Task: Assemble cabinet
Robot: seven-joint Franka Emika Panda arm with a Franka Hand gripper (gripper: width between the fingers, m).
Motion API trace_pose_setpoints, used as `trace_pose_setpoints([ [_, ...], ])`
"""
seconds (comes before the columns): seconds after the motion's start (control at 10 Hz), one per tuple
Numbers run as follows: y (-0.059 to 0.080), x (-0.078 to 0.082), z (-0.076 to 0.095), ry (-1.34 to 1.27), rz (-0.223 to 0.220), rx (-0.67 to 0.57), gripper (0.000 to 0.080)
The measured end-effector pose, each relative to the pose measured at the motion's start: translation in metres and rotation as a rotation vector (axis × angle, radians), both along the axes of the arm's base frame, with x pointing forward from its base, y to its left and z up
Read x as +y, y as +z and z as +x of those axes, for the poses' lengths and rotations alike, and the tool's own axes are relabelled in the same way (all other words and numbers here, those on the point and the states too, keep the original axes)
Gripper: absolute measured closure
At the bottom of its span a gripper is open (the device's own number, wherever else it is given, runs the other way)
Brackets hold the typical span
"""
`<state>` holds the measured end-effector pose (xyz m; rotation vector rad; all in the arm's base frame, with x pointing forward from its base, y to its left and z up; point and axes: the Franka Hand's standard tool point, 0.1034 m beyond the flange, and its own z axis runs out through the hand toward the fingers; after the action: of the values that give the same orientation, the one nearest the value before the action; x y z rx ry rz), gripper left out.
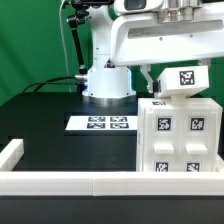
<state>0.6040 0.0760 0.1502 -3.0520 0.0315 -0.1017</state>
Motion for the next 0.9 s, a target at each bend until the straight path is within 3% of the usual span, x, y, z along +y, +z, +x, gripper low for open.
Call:
trace_pose_setpoints([
  [0.7, 0.0001, 0.0005, 0.0000, -0.019, 0.001, 0.001, 0.0235],
  [0.9, 0.0001, 0.0030, -0.0003, -0.168, 0.014, 0.015, 0.0235],
])
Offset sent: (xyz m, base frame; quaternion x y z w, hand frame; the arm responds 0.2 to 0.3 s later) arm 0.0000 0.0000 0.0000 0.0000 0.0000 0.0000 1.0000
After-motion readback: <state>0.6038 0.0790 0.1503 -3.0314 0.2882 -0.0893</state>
